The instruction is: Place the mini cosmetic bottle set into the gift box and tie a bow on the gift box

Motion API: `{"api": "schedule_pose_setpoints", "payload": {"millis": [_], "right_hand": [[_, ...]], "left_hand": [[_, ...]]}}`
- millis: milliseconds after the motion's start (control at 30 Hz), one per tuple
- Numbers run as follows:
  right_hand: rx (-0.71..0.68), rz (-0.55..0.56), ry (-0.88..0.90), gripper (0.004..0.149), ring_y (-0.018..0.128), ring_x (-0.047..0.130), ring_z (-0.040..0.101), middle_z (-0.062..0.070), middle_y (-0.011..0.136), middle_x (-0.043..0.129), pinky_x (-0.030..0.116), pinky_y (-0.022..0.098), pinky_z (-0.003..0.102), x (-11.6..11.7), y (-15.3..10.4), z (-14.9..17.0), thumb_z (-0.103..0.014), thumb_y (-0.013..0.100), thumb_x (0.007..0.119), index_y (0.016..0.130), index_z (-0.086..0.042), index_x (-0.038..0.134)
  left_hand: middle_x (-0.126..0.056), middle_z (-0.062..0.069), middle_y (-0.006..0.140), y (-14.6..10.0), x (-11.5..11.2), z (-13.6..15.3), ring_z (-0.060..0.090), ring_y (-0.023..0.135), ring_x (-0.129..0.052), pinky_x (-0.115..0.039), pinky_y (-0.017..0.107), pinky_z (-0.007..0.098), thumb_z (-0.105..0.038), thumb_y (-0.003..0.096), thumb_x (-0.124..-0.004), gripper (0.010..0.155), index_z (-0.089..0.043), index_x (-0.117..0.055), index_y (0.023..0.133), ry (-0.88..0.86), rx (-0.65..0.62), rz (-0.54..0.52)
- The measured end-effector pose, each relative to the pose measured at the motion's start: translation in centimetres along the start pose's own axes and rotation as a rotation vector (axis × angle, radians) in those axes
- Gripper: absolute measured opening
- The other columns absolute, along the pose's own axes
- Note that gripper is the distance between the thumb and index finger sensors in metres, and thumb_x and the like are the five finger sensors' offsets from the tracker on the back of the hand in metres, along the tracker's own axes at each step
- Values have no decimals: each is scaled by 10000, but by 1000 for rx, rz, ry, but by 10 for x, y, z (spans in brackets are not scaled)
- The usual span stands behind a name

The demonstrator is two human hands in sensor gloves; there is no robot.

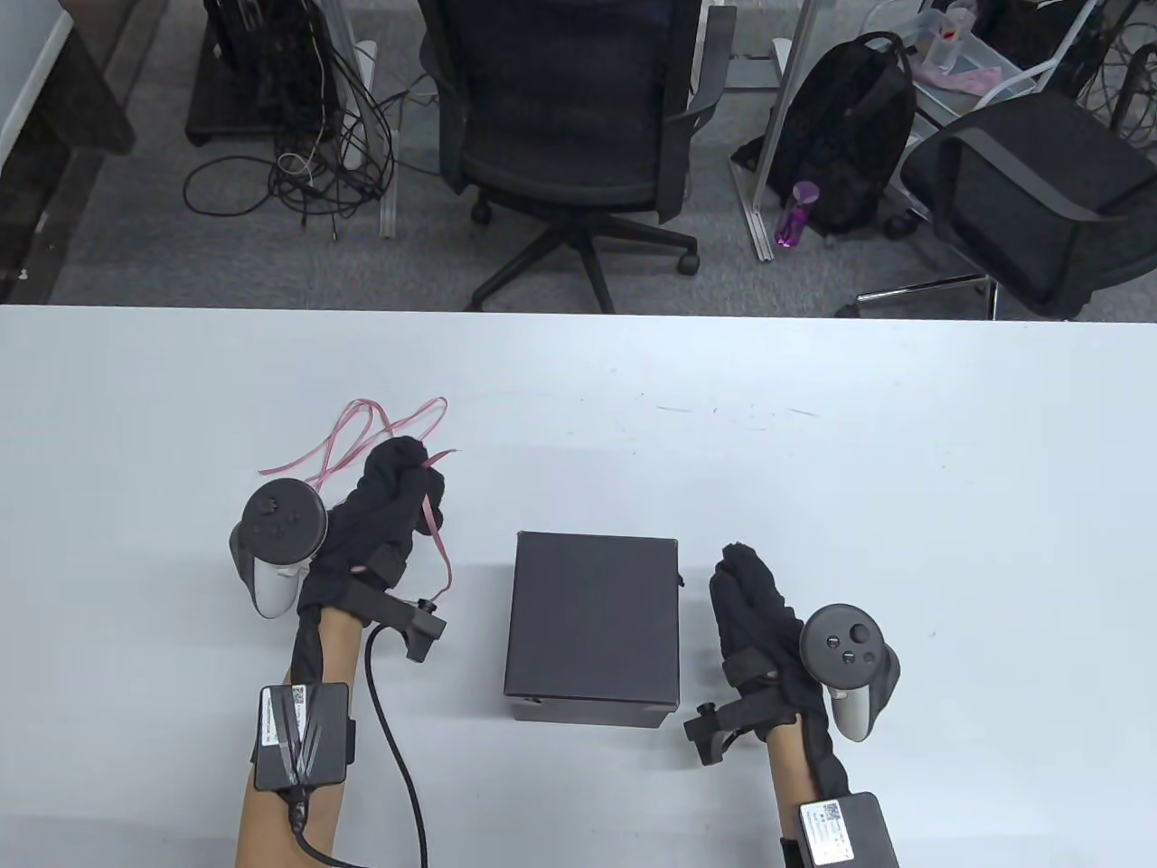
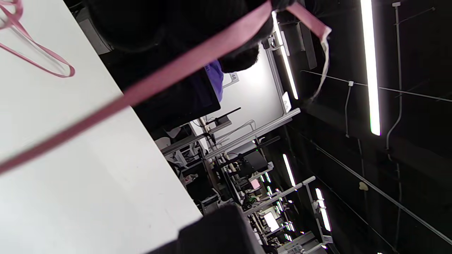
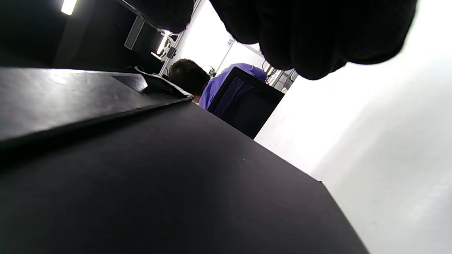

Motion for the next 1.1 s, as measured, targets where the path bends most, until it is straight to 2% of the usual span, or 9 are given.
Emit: {"api": "schedule_pose_setpoints", "payload": {"millis": [67,167,400,533,733,967,1067,1100], "right_hand": [[-12,-5,-2,640,771,702,635,448,992,613,662,530,697,0,0,-3,-297,639,571,1079,157,473],[-44,-12,-12,656,787,668,653,455,1007,582,633,536,718,0,-1,-10,-311,639,582,1086,154,461],[-183,-62,-95,725,858,496,700,474,1069,431,500,550,798,4,-6,-41,-403,631,634,1111,110,454],[-283,-120,-165,766,881,397,702,472,1090,376,439,557,818,17,-12,-63,-457,618,638,1132,75,437],[-399,-175,-285,807,875,204,702,487,1105,259,325,558,837,34,-27,-95,-506,594,627,1153,39,421],[-427,-220,-363,767,872,208,701,492,1103,263,319,558,837,49,-34,-107,-475,604,601,1154,33,430],[-449,-193,-380,695,874,235,692,477,1097,315,329,558,831,49,-36,-111,-442,608,590,1120,20,504],[-456,-187,-387,612,877,256,683,463,1097,349,338,561,825,49,-37,-113,-403,617,569,1088,-12,566]], "left_hand": [[-833,-57,776,-7,-7,-8,95,384,-909,-860,482,396,-359,605,-584,446,-234,-523,1029,23,-20,-3],[-848,-57,751,-17,-20,-23,101,378,-910,-860,483,403,-362,605,-598,449,-217,-554,1027,175,-36,-4],[-861,-49,728,-39,-63,-58,114,367,-912,-860,480,416,-361,604,-617,451,-195,-580,1023,338,-96,75],[-860,-50,738,-44,-84,-69,123,398,-922,-856,505,430,-356,605,-611,453,-192,-587,1028,425,-131,115],[-862,-55,738,-52,-100,-89,135,423,-926,-847,526,444,-357,601,-615,448,-209,-596,1024,532,-189,137],[-872,-73,757,-58,-113,-101,158,505,-948,-826,577,484,-364,594,-627,445,-245,-608,1022,549,-234,204],[-871,-75,762,-61,-121,-106,159,520,-948,-820,588,491,-365,595,-627,444,-250,-607,1023,556,-249,240],[-871,-77,762,-62,-123,-107,158,524,-949,-821,589,493,-367,595,-626,445,-250,-605,1023,563,-257,247]]}}
Point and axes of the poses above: the tracker on the back of each hand, its own z axis roughly to the little-finger side, its own y axis roughly from the wrist to the fingertips, x = y × z, the point moved 5 cm from there along y, roughly from the wrist to the fingertips
